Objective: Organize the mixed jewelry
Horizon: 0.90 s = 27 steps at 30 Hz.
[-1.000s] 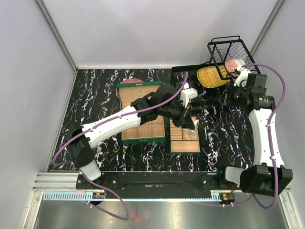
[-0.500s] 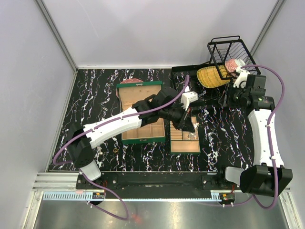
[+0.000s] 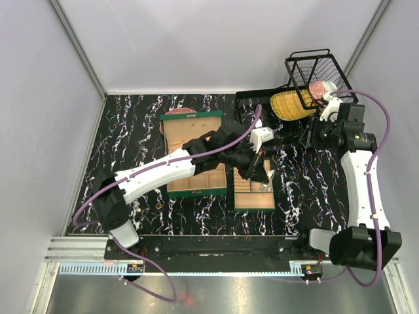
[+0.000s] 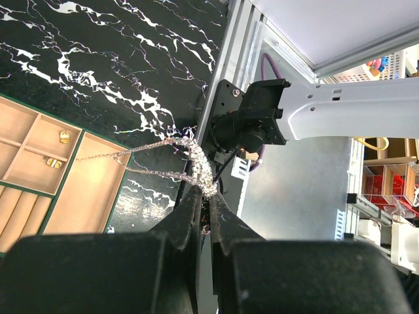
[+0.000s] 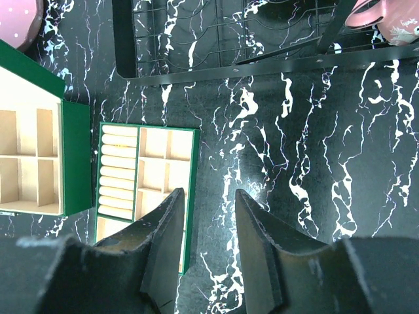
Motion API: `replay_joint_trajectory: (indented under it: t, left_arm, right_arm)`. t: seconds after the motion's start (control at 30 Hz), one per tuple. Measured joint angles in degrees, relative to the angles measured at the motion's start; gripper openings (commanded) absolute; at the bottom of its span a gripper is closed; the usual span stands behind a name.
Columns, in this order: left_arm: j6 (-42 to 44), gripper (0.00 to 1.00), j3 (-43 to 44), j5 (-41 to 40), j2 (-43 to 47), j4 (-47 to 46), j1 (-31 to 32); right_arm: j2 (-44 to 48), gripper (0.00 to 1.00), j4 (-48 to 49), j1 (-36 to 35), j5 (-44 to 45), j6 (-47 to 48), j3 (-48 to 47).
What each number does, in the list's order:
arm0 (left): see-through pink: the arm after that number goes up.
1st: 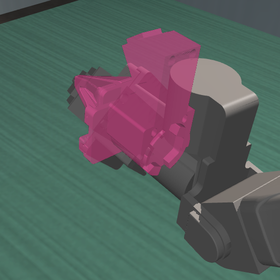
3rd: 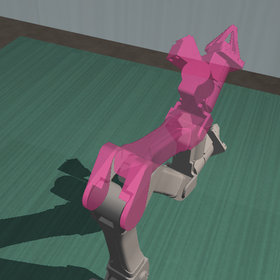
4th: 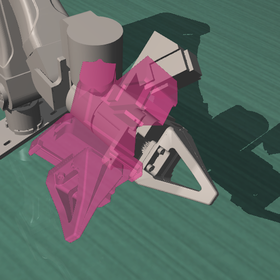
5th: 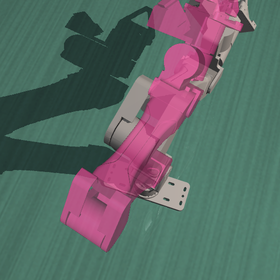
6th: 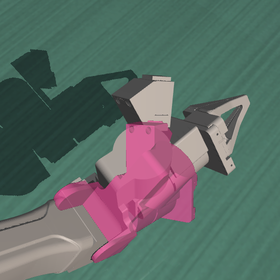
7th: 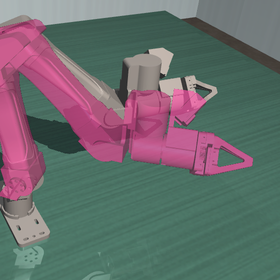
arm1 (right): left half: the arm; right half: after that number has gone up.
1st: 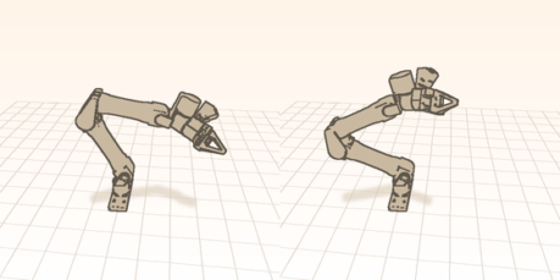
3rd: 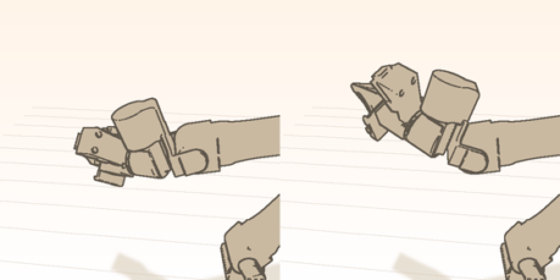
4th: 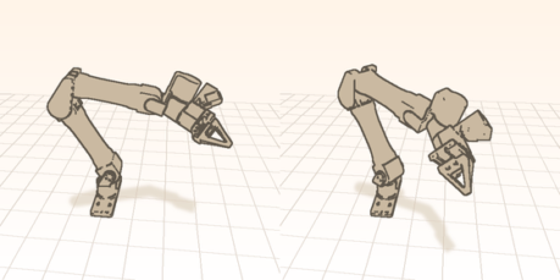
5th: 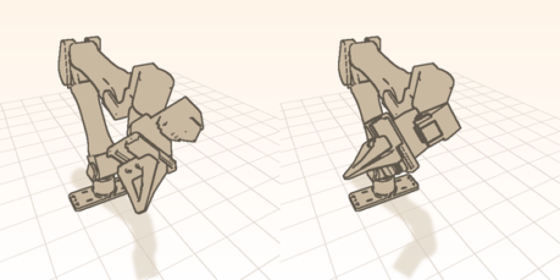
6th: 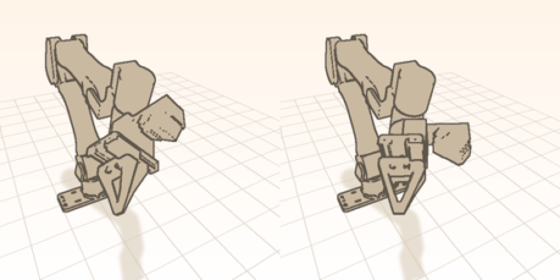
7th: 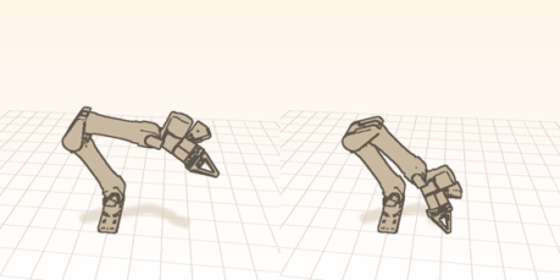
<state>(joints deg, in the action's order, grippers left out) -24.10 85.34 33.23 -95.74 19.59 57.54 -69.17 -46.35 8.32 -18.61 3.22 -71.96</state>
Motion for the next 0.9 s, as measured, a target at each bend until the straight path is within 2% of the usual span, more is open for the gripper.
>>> replay_joint_trajectory:
  t: [0.9]
  left_arm:
    - [-1.81,0.0,0.15,0.68,-2.82,-2.12,1.36]
  right_arm:
    - [1.2,0.43,0.2,0.0,-0.07,1.05,2.84]
